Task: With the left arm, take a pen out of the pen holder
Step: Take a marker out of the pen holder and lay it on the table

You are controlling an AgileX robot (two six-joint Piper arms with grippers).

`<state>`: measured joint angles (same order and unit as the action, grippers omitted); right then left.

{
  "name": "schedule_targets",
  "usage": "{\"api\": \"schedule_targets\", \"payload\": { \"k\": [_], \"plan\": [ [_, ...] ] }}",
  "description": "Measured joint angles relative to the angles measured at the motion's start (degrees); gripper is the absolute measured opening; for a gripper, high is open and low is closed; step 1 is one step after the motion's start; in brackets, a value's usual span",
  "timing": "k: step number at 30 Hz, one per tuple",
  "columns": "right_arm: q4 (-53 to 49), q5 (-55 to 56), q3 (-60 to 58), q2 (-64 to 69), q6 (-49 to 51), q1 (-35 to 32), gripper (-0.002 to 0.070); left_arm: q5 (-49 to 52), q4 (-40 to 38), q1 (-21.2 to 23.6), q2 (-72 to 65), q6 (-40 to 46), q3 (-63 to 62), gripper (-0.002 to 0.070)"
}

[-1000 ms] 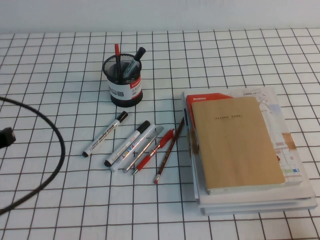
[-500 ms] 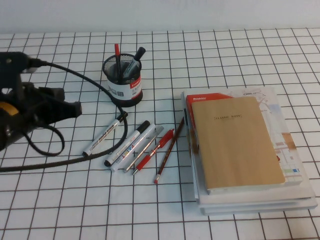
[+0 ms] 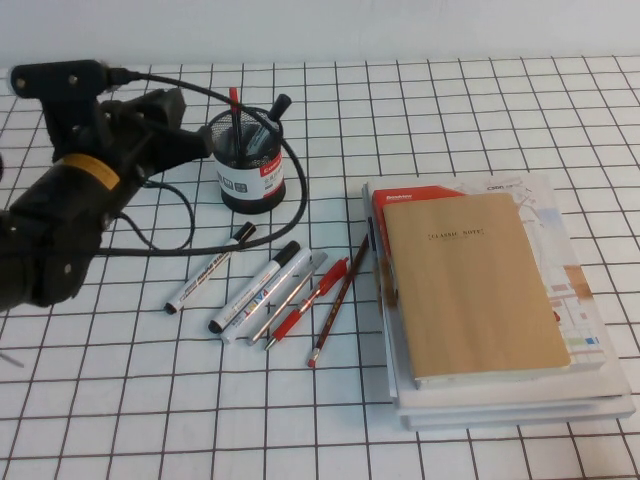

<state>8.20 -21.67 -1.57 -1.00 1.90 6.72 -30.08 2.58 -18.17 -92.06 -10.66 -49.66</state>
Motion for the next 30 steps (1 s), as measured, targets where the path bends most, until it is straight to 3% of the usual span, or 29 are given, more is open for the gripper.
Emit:
{"api": "schedule_targets", "payload": {
  "k": [5, 8, 13, 30],
  "plan": [
    [0.00, 0.00, 0.00, 0.00, 0.00, 0.00, -0.0015, -0.40, 3.31, 0.00, -6.20, -3.23, -6.22, 0.0286],
    [0.00, 0.00, 0.00, 0.00, 0.00, 0.00, -0.0015, 0.64, 3.58, 0.00, -9.13, -4.05, -9.86, 0.0363],
    [0.00, 0.00, 0.00, 0.00, 0.00, 0.00, -0.0015, 5.78, 3.67, 0.00, -13.49, -5.19, -16.90, 0.0394],
    [0.00, 0.00, 0.00, 0.00, 0.00, 0.00, -0.0015, 20.32, 3.80, 0.00, -24.24, -7.58, -35.33, 0.0397]
  ]
}}
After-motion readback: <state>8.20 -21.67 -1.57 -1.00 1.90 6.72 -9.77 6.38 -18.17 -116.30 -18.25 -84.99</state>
